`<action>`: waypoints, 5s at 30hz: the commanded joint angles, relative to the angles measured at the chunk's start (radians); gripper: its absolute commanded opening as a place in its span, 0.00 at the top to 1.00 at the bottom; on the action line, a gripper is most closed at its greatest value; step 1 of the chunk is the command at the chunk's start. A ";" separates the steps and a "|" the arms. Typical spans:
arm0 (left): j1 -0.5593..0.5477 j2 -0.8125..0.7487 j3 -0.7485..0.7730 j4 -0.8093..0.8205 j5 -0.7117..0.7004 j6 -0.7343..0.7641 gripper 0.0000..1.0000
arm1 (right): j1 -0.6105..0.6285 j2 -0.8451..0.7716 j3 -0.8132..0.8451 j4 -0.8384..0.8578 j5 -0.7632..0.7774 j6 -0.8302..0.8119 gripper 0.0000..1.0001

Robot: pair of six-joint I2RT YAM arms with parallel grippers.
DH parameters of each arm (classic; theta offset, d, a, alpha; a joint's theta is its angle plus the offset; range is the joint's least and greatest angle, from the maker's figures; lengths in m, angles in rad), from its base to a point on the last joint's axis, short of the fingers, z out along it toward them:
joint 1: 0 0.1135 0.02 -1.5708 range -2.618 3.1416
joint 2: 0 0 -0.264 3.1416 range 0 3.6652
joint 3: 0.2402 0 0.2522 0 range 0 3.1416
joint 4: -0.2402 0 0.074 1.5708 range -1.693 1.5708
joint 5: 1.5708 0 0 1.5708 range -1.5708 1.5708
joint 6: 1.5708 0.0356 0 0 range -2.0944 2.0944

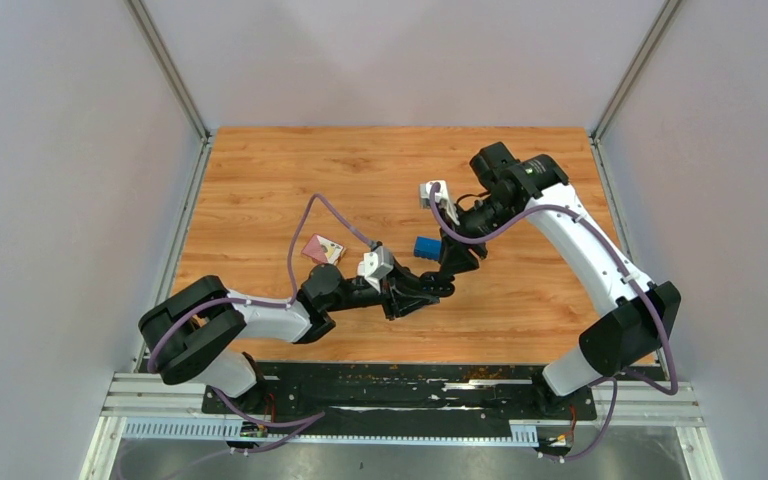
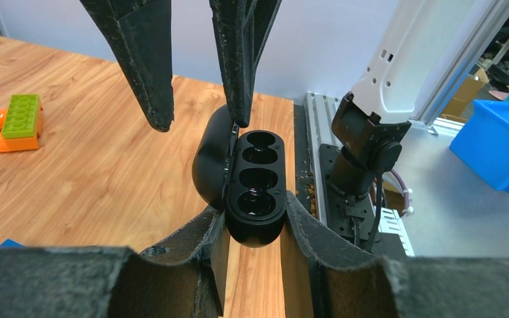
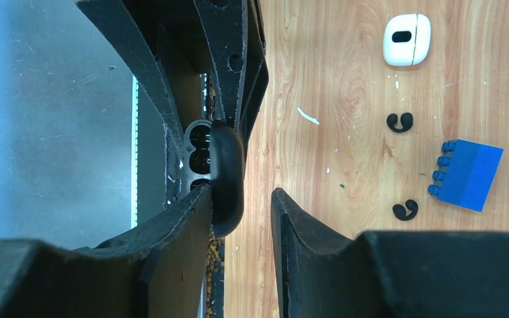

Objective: Insert the wireless bluetooth earbuds into the charging case
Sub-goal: Open the charging case, then pick up the earbud from the center of the board.

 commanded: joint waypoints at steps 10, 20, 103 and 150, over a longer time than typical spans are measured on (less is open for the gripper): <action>-0.002 -0.054 -0.019 0.008 -0.051 0.022 1.00 | -0.143 -0.077 0.139 -0.056 -0.114 -0.062 0.57; 0.052 -0.307 -0.060 -0.227 -0.095 0.081 1.00 | -0.163 -0.057 -0.186 0.428 0.116 0.329 0.71; 0.095 -0.430 -0.106 -0.324 -0.076 0.070 1.00 | -0.063 0.479 -0.106 0.451 0.463 0.534 0.75; 0.095 -0.416 -0.094 -0.334 -0.059 0.061 1.00 | -0.061 0.512 -0.058 0.449 0.409 0.519 0.85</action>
